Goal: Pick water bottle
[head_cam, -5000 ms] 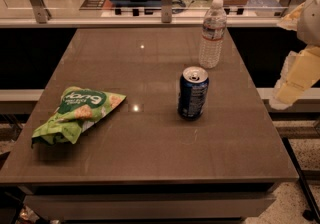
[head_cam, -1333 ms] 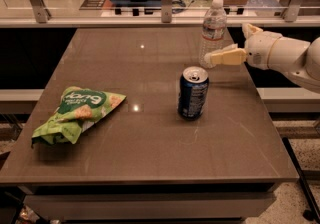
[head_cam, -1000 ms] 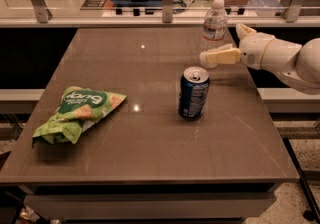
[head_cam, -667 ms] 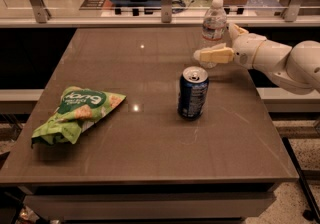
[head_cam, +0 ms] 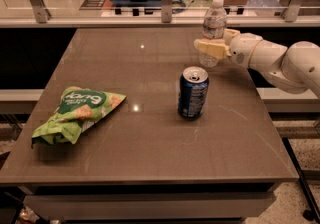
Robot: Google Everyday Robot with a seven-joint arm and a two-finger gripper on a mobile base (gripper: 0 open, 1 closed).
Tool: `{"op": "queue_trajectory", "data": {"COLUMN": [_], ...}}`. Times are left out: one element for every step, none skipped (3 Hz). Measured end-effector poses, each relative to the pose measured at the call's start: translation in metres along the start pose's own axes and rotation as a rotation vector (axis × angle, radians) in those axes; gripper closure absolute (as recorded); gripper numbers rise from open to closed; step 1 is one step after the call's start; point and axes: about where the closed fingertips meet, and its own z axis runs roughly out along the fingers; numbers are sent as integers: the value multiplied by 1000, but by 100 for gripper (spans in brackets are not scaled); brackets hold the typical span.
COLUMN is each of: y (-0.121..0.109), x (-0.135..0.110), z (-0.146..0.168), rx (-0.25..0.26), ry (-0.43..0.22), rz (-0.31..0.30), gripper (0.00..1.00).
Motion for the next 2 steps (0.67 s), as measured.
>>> {"op": "queue_trajectory", "data": {"y": [2,4], "x": [0,-1], "z": [2,5], "rx": [-4,-8], "ry": [0,-1], "rz": [0,0], "gripper": [64,88]}}
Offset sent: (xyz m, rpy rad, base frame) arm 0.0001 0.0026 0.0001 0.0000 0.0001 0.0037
